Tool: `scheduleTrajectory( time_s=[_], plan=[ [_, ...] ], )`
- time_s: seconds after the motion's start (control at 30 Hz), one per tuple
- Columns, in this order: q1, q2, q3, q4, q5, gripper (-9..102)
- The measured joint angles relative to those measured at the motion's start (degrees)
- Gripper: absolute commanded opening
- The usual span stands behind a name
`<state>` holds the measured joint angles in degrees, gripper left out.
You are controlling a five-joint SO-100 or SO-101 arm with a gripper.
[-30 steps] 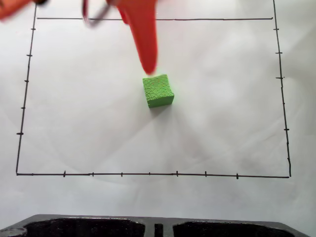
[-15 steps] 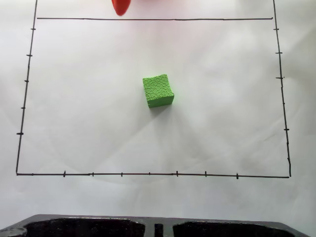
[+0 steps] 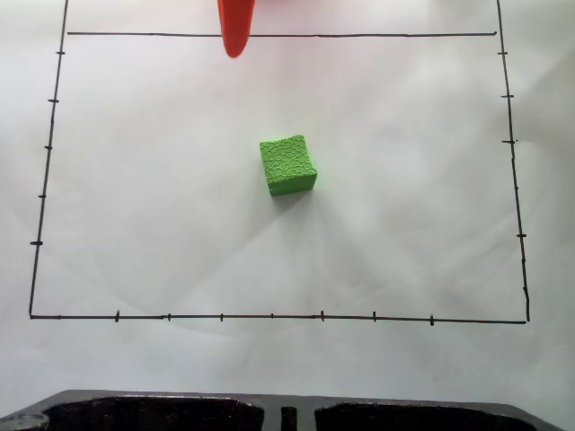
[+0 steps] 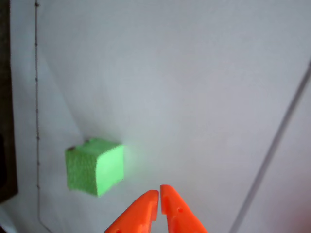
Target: Grasp the colored block, Place it on the black dot, and then return the arm to the default position.
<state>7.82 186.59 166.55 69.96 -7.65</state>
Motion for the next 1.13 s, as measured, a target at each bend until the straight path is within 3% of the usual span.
scheduleTrajectory(
  time_s=[0.37, 1.13],
  plan=[
    [0.0, 0.0, 5.01, -8.61, 3.16, 0],
    [0.09, 0.0, 5.01, -9.05, 4.39, 0]
  ],
)
